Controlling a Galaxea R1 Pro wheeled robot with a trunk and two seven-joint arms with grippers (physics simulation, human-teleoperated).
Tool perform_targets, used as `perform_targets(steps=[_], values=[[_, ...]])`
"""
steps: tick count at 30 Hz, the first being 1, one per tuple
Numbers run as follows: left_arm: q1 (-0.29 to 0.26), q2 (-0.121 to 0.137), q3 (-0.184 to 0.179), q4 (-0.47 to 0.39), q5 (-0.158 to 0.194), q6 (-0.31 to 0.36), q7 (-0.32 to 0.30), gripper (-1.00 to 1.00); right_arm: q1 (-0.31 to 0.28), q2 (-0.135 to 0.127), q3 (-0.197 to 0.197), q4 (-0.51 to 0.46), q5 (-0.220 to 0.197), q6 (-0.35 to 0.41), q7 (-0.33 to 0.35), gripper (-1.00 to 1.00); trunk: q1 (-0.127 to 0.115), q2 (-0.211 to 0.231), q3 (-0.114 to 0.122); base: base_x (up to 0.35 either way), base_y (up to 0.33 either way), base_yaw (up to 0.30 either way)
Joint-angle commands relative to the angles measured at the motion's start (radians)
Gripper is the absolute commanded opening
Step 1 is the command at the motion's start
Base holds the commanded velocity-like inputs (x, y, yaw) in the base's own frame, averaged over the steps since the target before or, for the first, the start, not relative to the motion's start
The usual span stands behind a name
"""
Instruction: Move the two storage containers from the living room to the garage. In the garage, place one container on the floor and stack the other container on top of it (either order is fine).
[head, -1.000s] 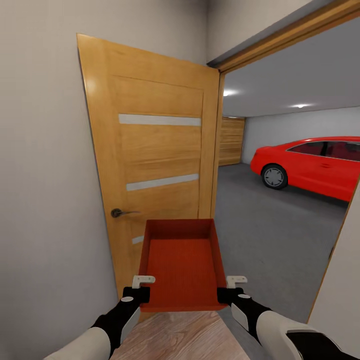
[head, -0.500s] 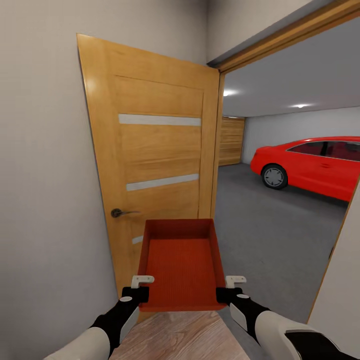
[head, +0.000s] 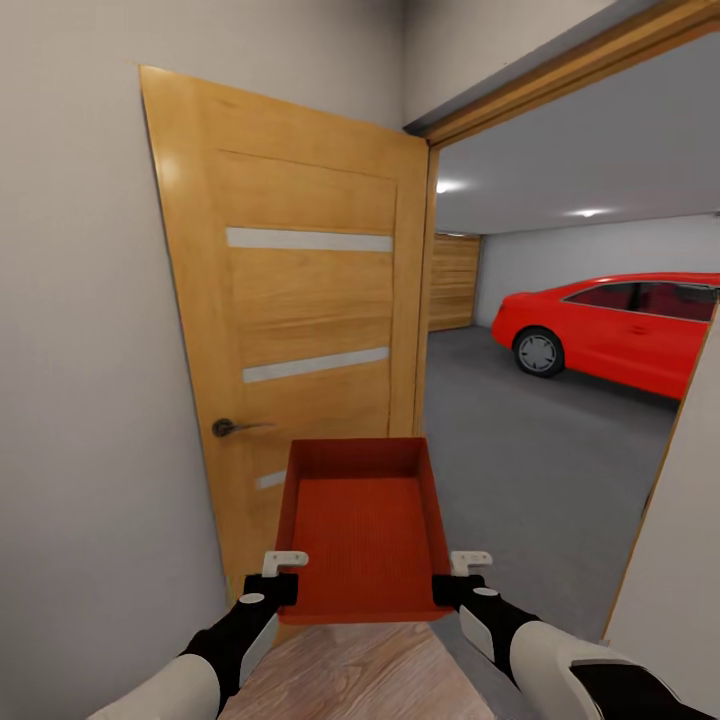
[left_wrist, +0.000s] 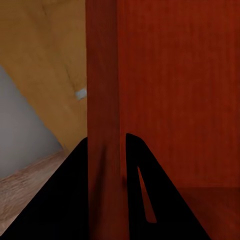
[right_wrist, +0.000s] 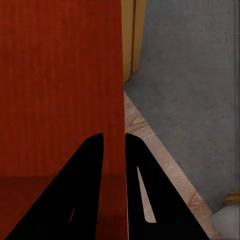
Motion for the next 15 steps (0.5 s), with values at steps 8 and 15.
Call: perform_targets(steps=[8, 15], values=[[-0.001, 0.002, 0.034, -0.006, -0.014, 0.004, 0.027, -1.0, 0.0, -0.01, -0.022, 0.003, -0.008, -0.004, -0.019, -1.0, 0.0, -0.001, 0.0, 0.0, 0.0, -0.244], [-0.001, 0.001, 0.033, -0.006, -0.014, 0.004, 0.027, -1.0, 0.0, -0.01, -0.022, 0.003, -0.008, -0.004, -0.019, -1.0, 0.0, -0.001, 0.0, 0.0, 0.0, -0.248]])
